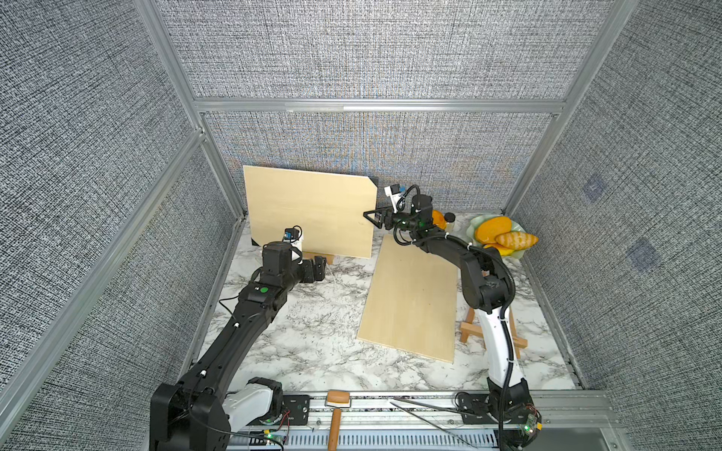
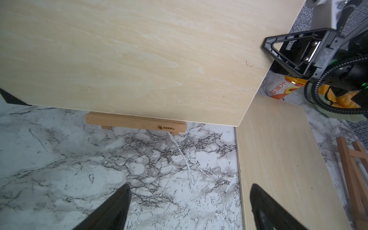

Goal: Disassemble the easel
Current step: Pick up the drawing board from the easel.

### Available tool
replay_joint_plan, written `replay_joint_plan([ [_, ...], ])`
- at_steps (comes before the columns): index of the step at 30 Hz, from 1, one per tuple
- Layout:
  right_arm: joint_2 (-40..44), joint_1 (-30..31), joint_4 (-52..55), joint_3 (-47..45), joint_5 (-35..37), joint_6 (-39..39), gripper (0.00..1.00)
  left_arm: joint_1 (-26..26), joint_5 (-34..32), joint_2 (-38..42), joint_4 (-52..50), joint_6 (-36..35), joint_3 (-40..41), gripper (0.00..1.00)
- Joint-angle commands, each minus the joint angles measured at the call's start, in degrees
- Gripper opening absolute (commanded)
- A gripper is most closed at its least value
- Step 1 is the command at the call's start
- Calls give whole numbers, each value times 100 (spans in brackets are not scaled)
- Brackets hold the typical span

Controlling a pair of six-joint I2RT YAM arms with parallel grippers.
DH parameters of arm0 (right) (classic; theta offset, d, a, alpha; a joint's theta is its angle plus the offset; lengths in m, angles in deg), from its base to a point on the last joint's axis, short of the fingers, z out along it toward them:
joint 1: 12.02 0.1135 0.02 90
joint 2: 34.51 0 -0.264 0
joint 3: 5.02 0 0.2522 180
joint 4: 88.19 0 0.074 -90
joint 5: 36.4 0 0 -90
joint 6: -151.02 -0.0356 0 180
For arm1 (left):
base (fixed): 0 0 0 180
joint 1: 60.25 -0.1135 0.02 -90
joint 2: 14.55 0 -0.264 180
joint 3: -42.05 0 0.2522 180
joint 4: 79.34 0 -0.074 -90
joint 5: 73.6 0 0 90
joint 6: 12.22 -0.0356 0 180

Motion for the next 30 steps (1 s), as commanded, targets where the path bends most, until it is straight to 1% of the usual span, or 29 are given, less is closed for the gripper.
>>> replay_joint_plan([
  [1,-92,-49,-1038,35,-601,-712,63,-9,-85,-47,256,3,28,93],
  [5,-148,-39,-1095,143,-950,-779,55,-9,-49,-140,318,83,18,93],
  [9,-158,-41,-1105,180,-1087,-804,47,-8,-93,-207,353,164,47,93],
  [15,-127,-32,-1208,149,-1140,-848,26,-10,-154,-500,406,298,47,93],
  [20,24,-14,-1496,27,-1116,-913,6,-11,-134,-750,549,386,6,93],
  [23,134,-15,-1887,-30,-1022,-1144,0,-10,-136,-824,626,421,-4,93],
  [30,314,21,-2750,-46,-717,-1768,0,-37,-171,-854,808,518,55,93],
])
